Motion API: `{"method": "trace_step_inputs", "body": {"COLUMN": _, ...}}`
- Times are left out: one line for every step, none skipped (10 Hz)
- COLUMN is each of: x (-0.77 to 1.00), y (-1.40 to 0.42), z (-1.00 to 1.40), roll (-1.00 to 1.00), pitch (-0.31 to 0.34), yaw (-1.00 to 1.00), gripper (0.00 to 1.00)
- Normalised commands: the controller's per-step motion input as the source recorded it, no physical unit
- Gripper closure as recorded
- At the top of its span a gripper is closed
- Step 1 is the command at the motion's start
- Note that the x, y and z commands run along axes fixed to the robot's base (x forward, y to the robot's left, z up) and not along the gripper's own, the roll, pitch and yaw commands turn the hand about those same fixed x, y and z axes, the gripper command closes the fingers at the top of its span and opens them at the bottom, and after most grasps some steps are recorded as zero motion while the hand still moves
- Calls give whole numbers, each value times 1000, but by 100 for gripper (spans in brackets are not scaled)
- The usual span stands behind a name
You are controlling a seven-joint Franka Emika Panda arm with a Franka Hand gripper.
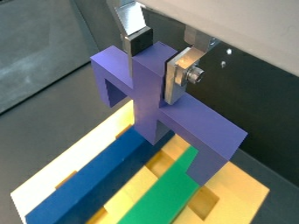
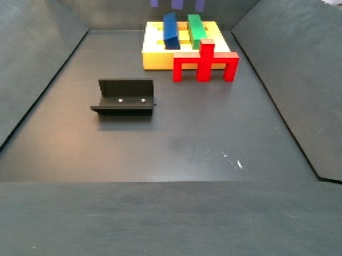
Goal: Pick up the purple object. Move up. Move to above the board. Insert the purple object.
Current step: Insert the purple object.
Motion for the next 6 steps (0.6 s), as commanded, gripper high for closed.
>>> {"method": "trace_step_inputs", "body": {"x": 437, "y": -54, "z": -29, "roll": 81, "pitch": 67, "yaw": 0, "gripper": 100}}
{"method": "trace_step_inputs", "body": {"x": 86, "y": 9, "z": -129, "roll": 70, "pitch": 10, "yaw": 0, "gripper": 100}}
{"method": "trace_step_inputs", "body": {"x": 0, "y": 83, "z": -143, "roll": 74, "pitch": 0, "yaw": 11, "gripper": 100}}
{"method": "trace_step_inputs", "body": {"x": 0, "y": 103, "z": -186, "roll": 80, "pitch": 0, "yaw": 9, "gripper": 100}}
{"method": "trace_step_inputs", "body": {"x": 3, "y": 89, "z": -297, "roll": 84, "pitch": 0, "yaw": 11, "gripper": 100}}
{"method": "trace_step_inputs", "body": {"x": 26, "y": 26, "z": -240, "roll": 101, "pitch": 0, "yaw": 9, "gripper": 100}}
